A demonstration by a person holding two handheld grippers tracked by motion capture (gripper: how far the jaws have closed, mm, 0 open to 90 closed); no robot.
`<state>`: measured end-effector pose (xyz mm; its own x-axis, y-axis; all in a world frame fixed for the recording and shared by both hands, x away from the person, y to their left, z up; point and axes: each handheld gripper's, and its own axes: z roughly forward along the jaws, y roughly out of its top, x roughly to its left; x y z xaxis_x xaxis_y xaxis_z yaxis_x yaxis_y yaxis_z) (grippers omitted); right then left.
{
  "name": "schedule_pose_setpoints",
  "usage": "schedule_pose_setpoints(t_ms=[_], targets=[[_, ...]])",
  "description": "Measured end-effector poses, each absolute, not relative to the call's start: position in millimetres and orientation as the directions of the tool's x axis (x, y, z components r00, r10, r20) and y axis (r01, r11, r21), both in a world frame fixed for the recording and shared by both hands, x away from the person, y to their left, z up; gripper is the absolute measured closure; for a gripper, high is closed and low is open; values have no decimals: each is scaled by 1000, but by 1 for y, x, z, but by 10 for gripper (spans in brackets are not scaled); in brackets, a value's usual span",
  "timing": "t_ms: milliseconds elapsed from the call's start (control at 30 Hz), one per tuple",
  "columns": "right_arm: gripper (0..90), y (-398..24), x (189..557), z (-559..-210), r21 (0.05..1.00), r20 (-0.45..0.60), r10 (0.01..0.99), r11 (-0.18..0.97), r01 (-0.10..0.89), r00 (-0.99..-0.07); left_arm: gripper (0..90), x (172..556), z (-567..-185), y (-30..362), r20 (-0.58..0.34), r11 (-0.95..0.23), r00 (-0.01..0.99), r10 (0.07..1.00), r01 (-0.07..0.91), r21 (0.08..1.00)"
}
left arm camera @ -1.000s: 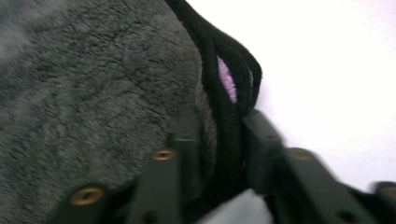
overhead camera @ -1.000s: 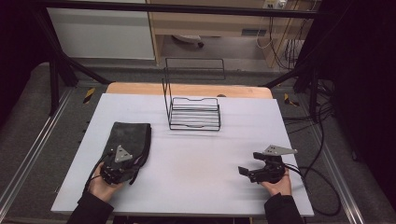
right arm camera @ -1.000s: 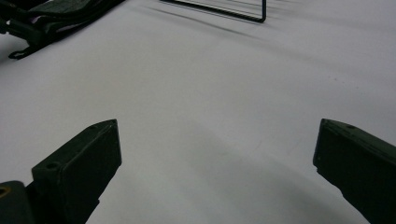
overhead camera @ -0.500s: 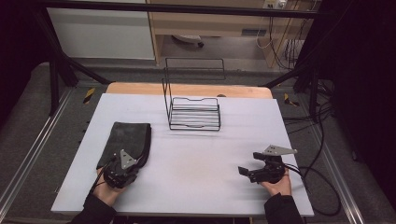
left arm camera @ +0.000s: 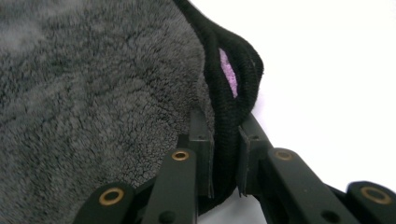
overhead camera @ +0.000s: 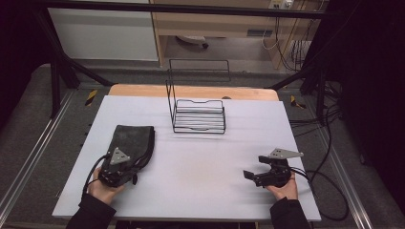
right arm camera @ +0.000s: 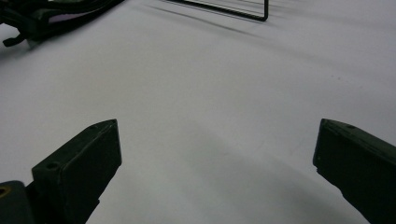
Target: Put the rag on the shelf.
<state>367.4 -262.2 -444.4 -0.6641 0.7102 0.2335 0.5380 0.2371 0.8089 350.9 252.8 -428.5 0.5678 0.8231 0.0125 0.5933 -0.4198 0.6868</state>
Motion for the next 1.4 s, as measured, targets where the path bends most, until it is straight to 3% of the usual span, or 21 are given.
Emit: schedule_pose_setpoints(t_ms=[67, 167, 433, 900, 1167, 1267, 1367, 1400], targets=[[18, -262, 368, -445, 808, 235, 710, 236, 539, -664, 792, 346, -420, 252, -72, -374, 598, 798, 586, 718], [19, -262, 368, -445, 808, 237, 710, 236, 540, -664, 791, 342, -416, 243, -86, -377, 622, 778, 572, 729], [19, -261, 368, -445, 807, 235, 710, 238, 540, -664, 789, 331, -418, 202, -97, -442, 711, 697, 532, 722], [22, -261, 367, -445, 806, 239, 710, 235, 543, -662, 784, 324, -417, 152, -161, -451, 760, 630, 526, 721], [24, -261, 367, -445, 806, 237, 710, 237, 542, -663, 776, 311, -419, 128, -143, -509, 800, 583, 497, 702], [25, -261, 367, -446, 805, 238, 710, 238, 543, -663, 741, 312, -421, 127, -149, -517, 800, 581, 505, 691], [30, -260, 367, -446, 805, 238, 713, 235, 545, -659, 583, 313, -419, 130, -182, -515, 802, 569, 520, 682], [30, -260, 367, -446, 805, 238, 713, 235, 545, -659, 583, 313, -416, 133, -184, -513, 801, 570, 521, 682]])
